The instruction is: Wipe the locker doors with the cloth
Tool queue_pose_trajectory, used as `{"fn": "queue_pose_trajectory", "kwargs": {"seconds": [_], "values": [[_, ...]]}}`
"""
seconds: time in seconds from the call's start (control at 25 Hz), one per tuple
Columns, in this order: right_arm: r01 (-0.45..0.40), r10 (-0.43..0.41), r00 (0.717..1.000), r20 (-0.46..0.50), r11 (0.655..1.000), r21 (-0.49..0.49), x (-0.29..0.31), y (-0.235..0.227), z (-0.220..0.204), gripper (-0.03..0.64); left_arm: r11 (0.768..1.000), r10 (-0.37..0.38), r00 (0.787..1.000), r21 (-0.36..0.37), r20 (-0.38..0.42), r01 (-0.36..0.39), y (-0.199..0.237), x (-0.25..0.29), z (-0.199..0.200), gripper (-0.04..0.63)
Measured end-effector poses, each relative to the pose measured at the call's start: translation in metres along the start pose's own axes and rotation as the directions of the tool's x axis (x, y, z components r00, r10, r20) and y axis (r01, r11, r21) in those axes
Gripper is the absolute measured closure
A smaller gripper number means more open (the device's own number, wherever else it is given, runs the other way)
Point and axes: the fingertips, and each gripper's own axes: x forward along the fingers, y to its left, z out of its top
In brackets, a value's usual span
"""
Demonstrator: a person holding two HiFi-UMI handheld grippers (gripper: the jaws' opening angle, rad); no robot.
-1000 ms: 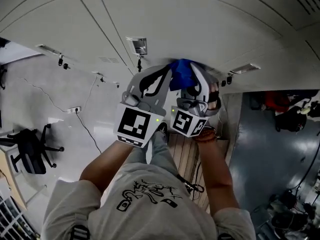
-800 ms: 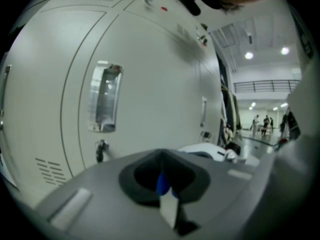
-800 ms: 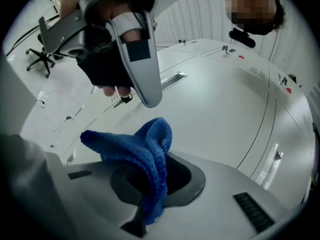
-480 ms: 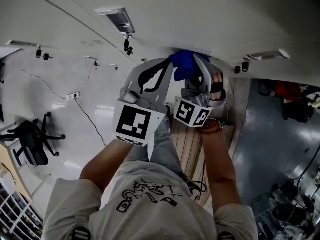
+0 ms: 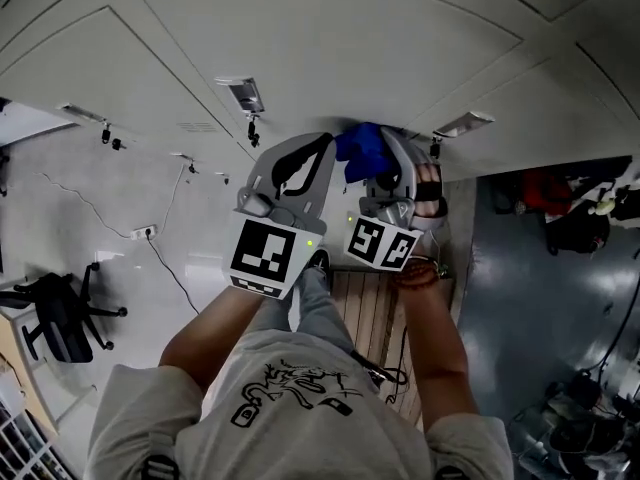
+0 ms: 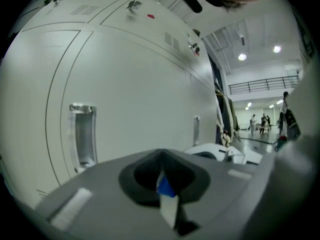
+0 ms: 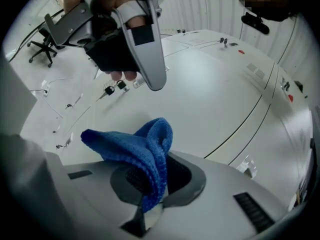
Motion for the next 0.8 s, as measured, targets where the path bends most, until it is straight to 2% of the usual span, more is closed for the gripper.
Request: {"fn": "queue_pose_trajectory", "kwargs": {"seconds": [0.28, 0.56, 0.68, 0.8], "values": [[0.167, -0.164, 0.983, 0.083, 0.986, -0.022, -0.01, -0.101, 0.064, 0.586, 0.999, 0.001, 0.996, 0.042, 0.095, -0.005, 0.012, -0.018, 0.065, 0.592], [0.338, -0.332, 0.929, 0.165, 0.941, -0.004, -0.033, -0.204, 0.125, 0.586, 0.995, 0.009, 0.984, 0.095, 0.177, -0.026, 0.018, -0.051, 0.129, 0.592], [0.381, -0.376, 0.909, 0.18, 0.925, 0.009, -0.038, -0.229, 0.14, 0.587, 0.992, 0.02, 0.978, 0.121, 0.208, -0.046, 0.024, -0.064, 0.15, 0.592], [0.395, -0.396, 0.902, 0.168, 0.918, 0.044, -0.038, -0.231, 0.143, 0.588, 0.99, 0.03, 0.975, 0.13, 0.22, -0.059, 0.031, -0.074, 0.157, 0.592]]}}
